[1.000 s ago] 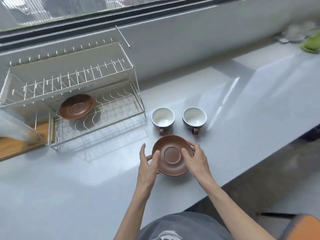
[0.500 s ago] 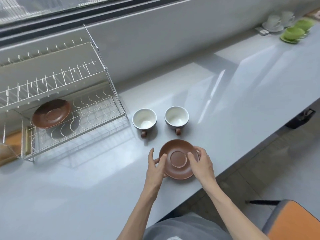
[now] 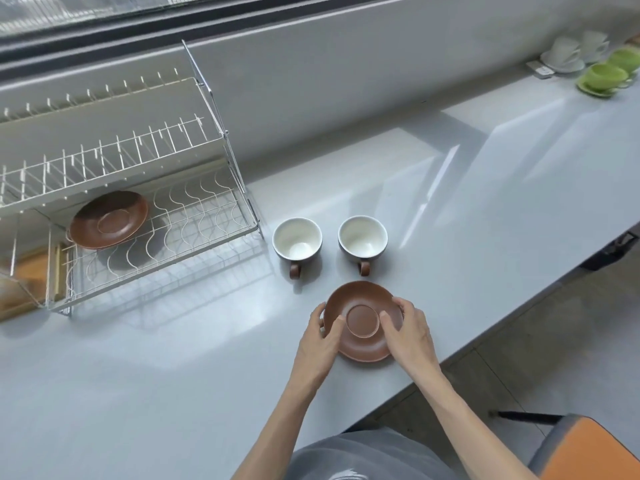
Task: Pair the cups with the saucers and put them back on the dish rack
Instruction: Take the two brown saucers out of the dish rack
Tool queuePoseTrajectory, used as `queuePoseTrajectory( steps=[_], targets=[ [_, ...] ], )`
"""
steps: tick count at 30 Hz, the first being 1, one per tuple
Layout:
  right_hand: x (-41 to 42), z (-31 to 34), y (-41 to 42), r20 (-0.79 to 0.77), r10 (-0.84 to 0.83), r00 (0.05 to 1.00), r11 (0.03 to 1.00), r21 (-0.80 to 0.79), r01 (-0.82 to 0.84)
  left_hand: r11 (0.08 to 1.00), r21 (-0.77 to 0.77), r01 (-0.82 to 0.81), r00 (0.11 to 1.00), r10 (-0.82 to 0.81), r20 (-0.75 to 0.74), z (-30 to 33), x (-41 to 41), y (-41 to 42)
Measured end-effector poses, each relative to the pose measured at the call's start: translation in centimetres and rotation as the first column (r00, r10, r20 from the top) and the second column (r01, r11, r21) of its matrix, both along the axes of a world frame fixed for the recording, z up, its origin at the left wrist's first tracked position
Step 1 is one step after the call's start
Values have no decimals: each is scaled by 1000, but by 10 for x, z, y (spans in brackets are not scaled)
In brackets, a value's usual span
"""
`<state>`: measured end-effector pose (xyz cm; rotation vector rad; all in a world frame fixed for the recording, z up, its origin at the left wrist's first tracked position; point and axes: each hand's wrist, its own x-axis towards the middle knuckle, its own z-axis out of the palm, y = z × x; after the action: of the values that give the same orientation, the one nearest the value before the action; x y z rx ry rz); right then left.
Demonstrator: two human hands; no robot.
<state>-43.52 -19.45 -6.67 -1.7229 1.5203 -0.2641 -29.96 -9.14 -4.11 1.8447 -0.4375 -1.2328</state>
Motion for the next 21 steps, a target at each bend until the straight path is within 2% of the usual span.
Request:
queuePoseTrajectory(
  steps=[4, 6, 11, 13, 17, 21],
  targets=[
    [12, 5, 5, -213, 103, 972, 971, -191, -145, 984, 80, 160, 981, -167, 100, 0, 17, 6],
    [23, 13, 9, -259, 146, 955, 938, -271, -217, 954, 146, 264, 944, -286, 164, 2, 29, 11],
    [65, 31, 14, -297, 305, 905, 846, -351, -400, 830, 340, 442, 761, -547, 347, 17, 73, 29],
    [83, 37, 18, -295, 379, 877, 810, -352, -468, 810, 384, 443, 714, -578, 396, 23, 94, 39],
    [124, 50, 27, -325, 502, 801, 711, -371, -597, 811, 427, 401, 675, -576, 461, 36, 136, 62],
    [175, 63, 37, -425, 611, 668, 587, -324, -742, 778, 545, 312, 556, -615, 560, 50, 177, 87]
  ],
)
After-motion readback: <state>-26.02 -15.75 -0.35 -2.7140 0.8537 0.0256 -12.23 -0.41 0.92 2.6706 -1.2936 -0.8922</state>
